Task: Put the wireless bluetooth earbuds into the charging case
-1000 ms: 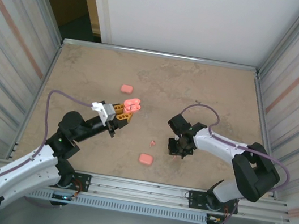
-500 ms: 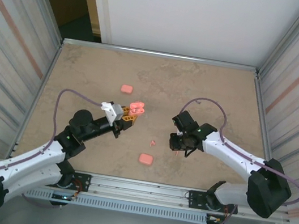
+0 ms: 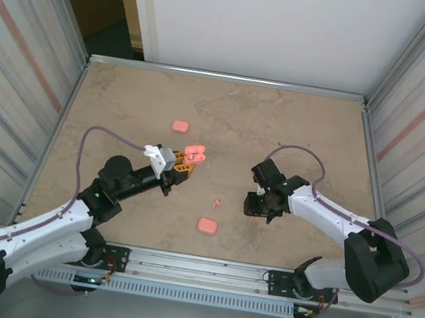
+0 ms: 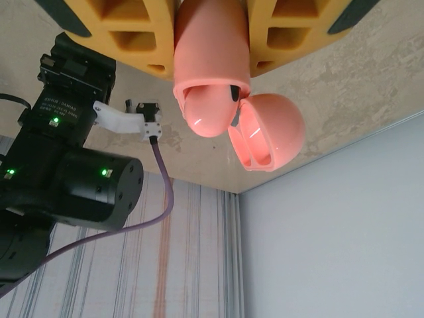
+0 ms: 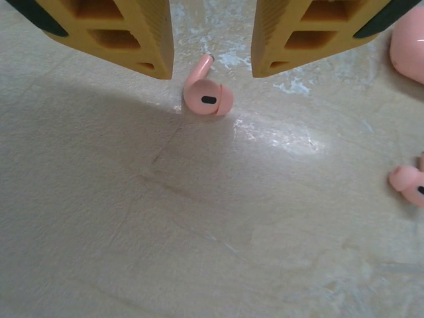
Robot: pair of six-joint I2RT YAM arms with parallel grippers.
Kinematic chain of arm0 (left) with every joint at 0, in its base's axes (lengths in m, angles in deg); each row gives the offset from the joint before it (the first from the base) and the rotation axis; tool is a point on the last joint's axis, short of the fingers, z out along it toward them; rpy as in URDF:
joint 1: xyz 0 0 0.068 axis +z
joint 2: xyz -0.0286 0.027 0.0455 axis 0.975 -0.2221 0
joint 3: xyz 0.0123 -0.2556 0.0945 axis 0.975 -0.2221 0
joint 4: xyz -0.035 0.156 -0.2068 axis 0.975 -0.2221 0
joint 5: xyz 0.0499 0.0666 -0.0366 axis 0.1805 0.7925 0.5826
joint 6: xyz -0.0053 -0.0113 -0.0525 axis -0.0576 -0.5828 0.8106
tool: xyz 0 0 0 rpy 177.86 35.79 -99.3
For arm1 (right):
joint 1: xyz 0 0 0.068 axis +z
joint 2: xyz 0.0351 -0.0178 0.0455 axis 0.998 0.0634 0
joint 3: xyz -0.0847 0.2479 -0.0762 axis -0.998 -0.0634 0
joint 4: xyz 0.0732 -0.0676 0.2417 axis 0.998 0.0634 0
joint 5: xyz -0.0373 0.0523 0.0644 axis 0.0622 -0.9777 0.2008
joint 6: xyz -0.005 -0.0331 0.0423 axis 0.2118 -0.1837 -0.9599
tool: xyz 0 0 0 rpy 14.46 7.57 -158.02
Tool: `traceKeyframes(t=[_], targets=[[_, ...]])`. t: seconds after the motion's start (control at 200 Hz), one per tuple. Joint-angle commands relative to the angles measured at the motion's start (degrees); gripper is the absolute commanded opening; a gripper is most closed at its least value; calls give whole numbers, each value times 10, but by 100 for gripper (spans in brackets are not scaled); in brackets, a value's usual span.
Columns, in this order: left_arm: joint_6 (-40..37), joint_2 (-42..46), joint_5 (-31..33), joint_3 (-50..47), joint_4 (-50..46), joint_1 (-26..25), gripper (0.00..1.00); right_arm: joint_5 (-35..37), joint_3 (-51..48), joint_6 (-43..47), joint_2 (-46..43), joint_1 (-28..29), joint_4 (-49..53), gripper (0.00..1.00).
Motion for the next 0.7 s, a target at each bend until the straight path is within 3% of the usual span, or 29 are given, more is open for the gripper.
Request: traceKeyframes(t=[0.0, 0.396, 0.697], targets=[[-5, 11, 4, 3, 15, -2, 0, -24, -4, -1, 19, -5, -14, 37], [-10, 18, 6, 4, 5, -3, 0, -10, 6, 1, 60, -9, -25, 36], [-11, 23, 8, 2, 0, -3, 0, -6, 10, 4, 80, -9, -28, 31]])
